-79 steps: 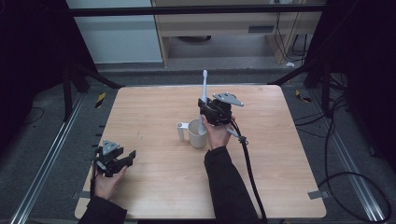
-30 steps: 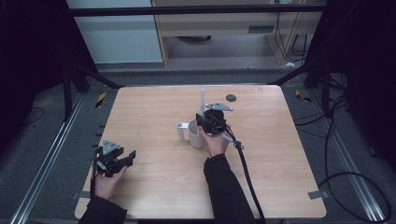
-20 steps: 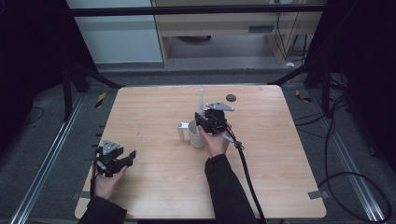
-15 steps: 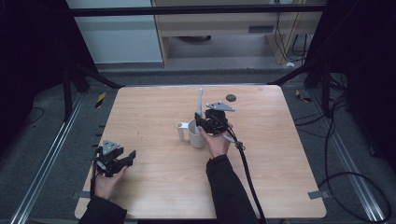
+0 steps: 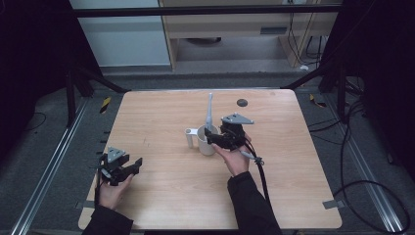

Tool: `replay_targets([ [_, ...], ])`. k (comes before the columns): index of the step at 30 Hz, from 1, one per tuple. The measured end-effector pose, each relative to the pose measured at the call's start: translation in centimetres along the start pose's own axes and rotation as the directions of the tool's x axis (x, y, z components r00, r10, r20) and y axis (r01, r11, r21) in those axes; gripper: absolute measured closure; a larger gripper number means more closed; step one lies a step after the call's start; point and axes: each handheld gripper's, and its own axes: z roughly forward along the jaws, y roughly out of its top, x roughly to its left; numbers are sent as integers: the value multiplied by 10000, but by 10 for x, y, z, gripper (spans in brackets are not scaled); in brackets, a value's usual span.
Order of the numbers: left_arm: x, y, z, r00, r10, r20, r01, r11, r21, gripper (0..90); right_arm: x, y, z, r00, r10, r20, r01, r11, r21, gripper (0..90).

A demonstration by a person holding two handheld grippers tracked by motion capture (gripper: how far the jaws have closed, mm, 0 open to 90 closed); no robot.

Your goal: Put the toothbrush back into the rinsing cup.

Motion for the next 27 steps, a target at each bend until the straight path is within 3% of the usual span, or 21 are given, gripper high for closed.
replay_targets([
  [3, 0, 0, 0, 10000, 7, 1, -7, 10000, 1, 440, -6, -7, -15, 9995, -15, -315, 19, 9999, 128, 227],
  [6, 0, 0, 0, 10000, 12, 12, -12, 10000, 5, 440, -15, -15, -31, 9997, 54, -249, -48, 9997, 231, 216],
  [16, 0, 0, -1, 10000, -13, 70, 12, 10000, 43, 484, -57, -43, -76, 9989, -3, 461, -7, 9998, 212, 201],
  [20, 0, 0, 0, 9998, -41, 186, 39, 9999, 103, 528, -72, -59, -89, 9983, 233, 533, -261, 9983, 516, 193],
  [27, 1, -1, 1, 9997, -8, 250, 3, 9998, 206, 542, -89, -82, -104, 9956, 14, 939, -110, 9948, 1015, 185],
])
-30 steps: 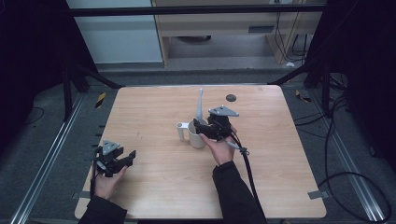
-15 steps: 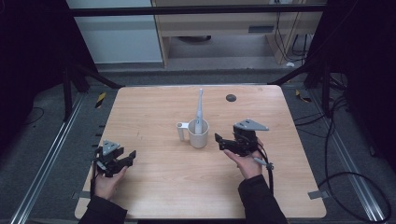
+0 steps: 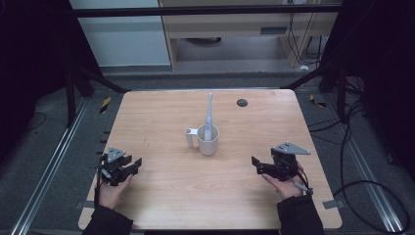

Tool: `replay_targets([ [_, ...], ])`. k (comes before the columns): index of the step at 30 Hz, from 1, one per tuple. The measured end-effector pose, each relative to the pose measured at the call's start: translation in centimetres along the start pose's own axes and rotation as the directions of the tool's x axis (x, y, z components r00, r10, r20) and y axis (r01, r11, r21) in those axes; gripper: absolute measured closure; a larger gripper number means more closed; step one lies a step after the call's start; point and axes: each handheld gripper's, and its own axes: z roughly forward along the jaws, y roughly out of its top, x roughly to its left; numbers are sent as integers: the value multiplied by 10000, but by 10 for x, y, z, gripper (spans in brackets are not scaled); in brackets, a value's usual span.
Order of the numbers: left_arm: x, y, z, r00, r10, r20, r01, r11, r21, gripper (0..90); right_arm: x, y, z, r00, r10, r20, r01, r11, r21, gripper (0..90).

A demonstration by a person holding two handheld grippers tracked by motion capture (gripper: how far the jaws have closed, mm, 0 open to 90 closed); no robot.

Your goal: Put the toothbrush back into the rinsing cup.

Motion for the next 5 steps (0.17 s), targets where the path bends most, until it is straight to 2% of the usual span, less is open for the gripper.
replay_targets([
  [5, 1, -1, 1, 10000, -16, 55, 15, 10000, 49, 515, -11, -12, -4, 9991, 21, 414, -28, 9998, 182, 175],
])
